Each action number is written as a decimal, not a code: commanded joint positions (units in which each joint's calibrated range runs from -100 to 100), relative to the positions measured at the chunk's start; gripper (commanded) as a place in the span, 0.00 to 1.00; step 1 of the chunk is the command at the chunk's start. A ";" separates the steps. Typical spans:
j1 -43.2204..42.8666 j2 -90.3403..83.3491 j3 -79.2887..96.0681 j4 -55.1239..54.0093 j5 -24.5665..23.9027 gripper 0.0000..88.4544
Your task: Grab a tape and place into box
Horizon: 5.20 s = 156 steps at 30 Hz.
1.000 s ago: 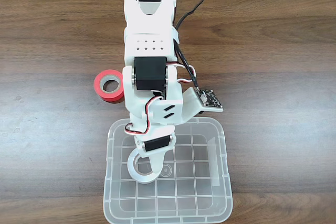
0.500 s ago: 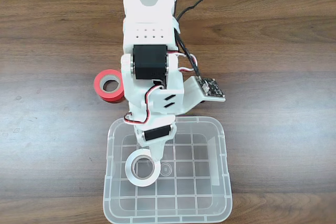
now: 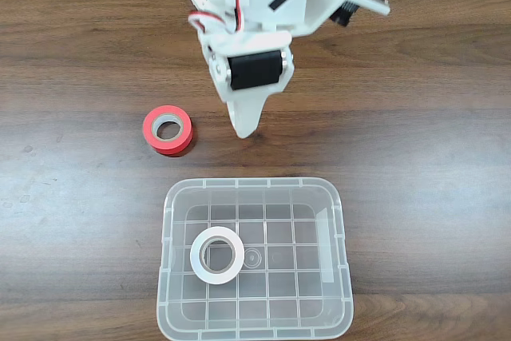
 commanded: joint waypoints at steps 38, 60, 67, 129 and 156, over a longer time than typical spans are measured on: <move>-0.65 -109.04 140.66 -32.63 -6.60 0.01; 2.28 -114.91 144.51 -30.83 -7.12 0.01; 2.28 -114.91 144.51 -30.83 -7.18 0.01; 2.28 -114.91 144.60 -30.83 -7.18 0.01; 2.28 -114.91 144.60 -30.83 -7.18 0.01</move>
